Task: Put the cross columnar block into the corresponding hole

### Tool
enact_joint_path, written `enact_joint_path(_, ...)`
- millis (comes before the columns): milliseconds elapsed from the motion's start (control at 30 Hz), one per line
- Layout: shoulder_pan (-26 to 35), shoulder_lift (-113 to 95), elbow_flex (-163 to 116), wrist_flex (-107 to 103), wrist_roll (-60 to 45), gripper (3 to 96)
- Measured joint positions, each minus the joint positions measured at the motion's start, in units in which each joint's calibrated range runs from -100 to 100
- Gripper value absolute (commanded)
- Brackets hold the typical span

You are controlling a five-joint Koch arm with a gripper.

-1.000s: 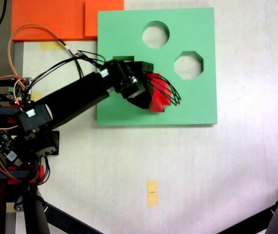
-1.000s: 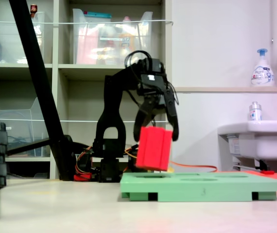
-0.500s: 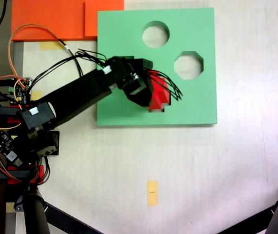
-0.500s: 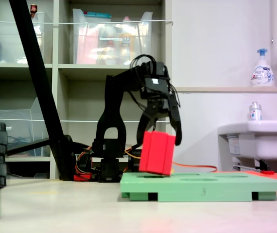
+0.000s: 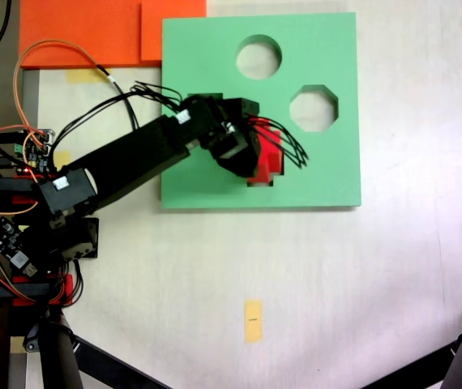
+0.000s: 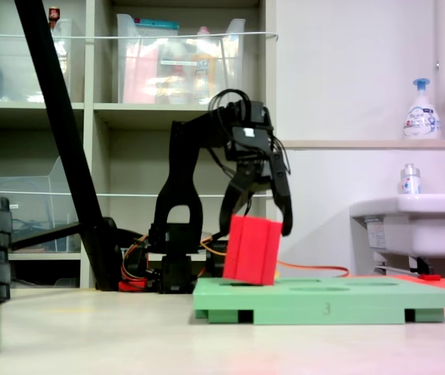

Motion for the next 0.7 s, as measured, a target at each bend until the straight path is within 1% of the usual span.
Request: enact_joint_path(700,0.15,7.39,0.88,0.29,-0.05,35.6)
